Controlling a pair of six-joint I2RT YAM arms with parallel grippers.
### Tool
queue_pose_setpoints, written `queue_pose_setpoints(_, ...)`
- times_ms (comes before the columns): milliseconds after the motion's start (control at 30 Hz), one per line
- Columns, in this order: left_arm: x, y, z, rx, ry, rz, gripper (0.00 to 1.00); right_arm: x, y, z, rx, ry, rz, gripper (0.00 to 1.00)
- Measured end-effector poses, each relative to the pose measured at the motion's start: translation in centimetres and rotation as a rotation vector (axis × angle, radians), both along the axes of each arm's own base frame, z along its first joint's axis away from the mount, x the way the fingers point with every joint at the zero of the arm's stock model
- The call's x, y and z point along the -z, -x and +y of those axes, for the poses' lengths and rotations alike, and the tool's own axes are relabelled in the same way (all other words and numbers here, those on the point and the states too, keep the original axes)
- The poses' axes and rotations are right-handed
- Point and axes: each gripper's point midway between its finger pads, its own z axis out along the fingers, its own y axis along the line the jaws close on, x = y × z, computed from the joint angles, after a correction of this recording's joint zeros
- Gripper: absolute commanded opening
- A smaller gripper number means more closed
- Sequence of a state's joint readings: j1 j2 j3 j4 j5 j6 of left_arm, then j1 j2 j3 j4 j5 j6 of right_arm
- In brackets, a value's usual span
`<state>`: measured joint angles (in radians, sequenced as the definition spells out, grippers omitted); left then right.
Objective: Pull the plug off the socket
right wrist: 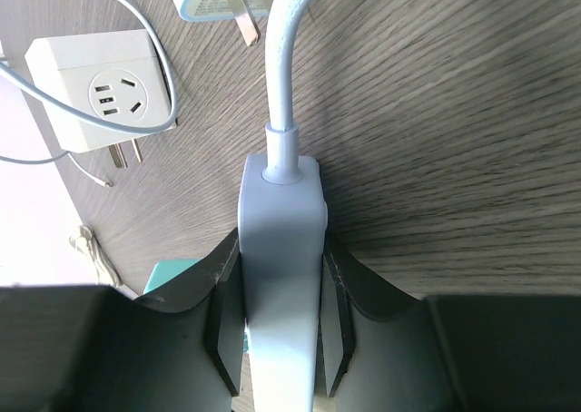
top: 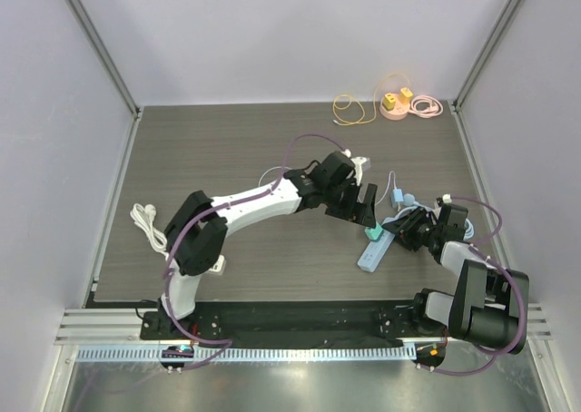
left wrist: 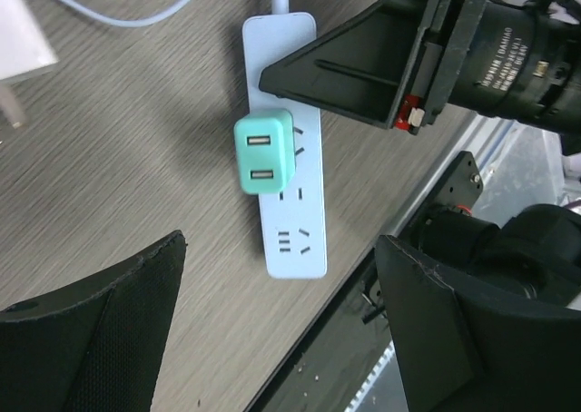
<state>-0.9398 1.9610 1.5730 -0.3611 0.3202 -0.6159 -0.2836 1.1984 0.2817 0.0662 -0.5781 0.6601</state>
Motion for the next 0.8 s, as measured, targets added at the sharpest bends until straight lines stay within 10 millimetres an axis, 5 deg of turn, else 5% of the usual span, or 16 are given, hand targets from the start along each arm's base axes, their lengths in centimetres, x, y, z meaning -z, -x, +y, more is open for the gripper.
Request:
queue_pose_setpoints(333, 3.9, -0.7, -2.2, 0.006, -0.060, 0.008, 0.85, 0.0, 0.0, 0.2, -0.009, -0.008, -0.004, 0.01)
queue_pose_setpoints(800, 6.0, -0.5, -3.9, -0.012, -0.019, 0.106, 0.76, 0.1, 0.0, 0.6, -0.033, -0.033, -0.009, 0.01)
